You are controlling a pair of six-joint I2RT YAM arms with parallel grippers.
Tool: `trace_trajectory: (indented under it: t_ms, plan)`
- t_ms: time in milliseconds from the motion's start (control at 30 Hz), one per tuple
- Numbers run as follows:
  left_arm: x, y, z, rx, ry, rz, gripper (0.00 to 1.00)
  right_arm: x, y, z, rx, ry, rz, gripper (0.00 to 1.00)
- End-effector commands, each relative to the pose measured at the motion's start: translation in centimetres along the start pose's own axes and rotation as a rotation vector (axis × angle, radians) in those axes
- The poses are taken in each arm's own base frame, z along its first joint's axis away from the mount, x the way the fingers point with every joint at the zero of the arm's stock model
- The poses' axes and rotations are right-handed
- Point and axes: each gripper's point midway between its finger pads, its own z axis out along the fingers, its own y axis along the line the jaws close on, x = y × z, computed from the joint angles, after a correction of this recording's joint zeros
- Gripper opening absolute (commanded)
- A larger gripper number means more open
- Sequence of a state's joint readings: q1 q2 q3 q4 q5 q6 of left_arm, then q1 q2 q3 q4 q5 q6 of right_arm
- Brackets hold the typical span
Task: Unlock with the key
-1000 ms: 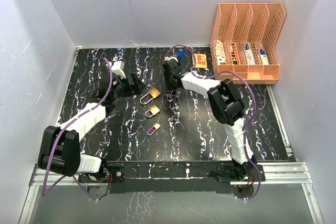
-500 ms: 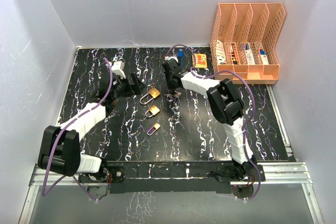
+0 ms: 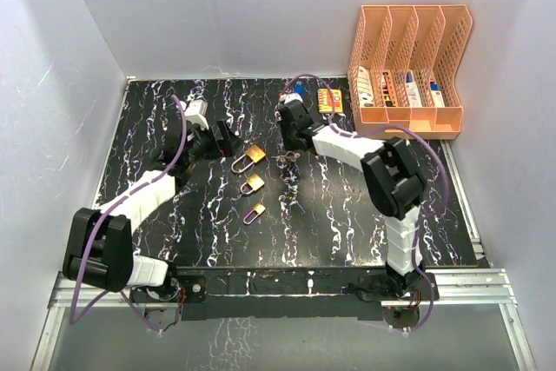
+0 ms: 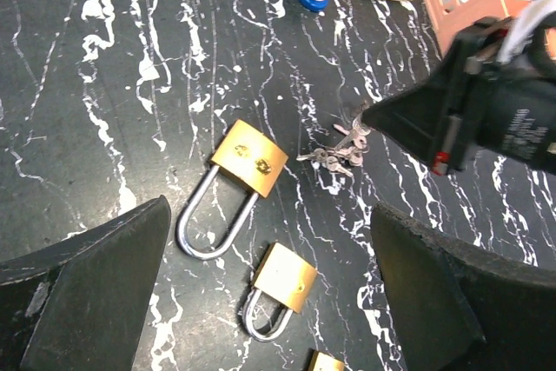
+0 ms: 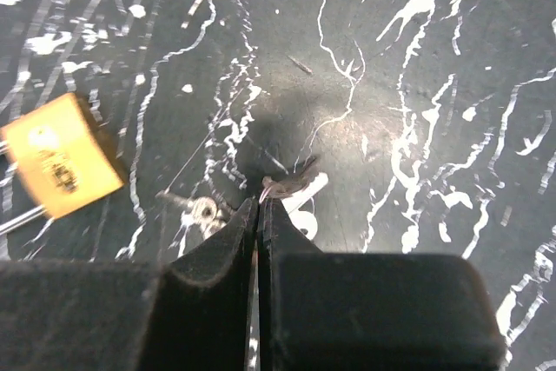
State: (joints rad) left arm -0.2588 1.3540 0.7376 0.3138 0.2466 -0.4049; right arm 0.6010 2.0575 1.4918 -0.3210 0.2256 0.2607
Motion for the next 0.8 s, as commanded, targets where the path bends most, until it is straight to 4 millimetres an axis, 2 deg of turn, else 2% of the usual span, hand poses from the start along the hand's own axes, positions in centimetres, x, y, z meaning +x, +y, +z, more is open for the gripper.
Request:
trace_trajectory:
  t_ms: [0,167,200,233,400,767]
  plan:
    - [-0.8,-2.7,-0.2,0.115,-0.032,0.027,0.97,-8.2,1.8,-6.7,-0.149,-0.277,0.020,0.00]
    - [-0.8,-5.1,-0.2,0.202,-0.036,0.061,0.96,-8.8,2.7,-10.0,-0.239,-0.310,0.023,0.00]
    - [-0.8,-5.5,-0.2,0.211,-0.037,0.069,0.96,-8.6,3.0,-10.2,-0.258,-0.306,0.023,0.00]
    - [-0.7,-5.8,-0.1,0.219,-0.037,0.076,0.95,-9.5,3.2,-12.0,-0.290,-0.342,0.028,0.00]
    - [-0.4,-7.3,-0.1,0.259,-0.040,0.112,0.94,-10.0,4.1,-15.0,-0.388,-0.390,0.052,0.00]
    - [-0.4,-9.3,-0.1,0.376,-0.090,0.200,0.90,-10.3,5.1,-18.7,-0.496,-0.428,0.043,0.00]
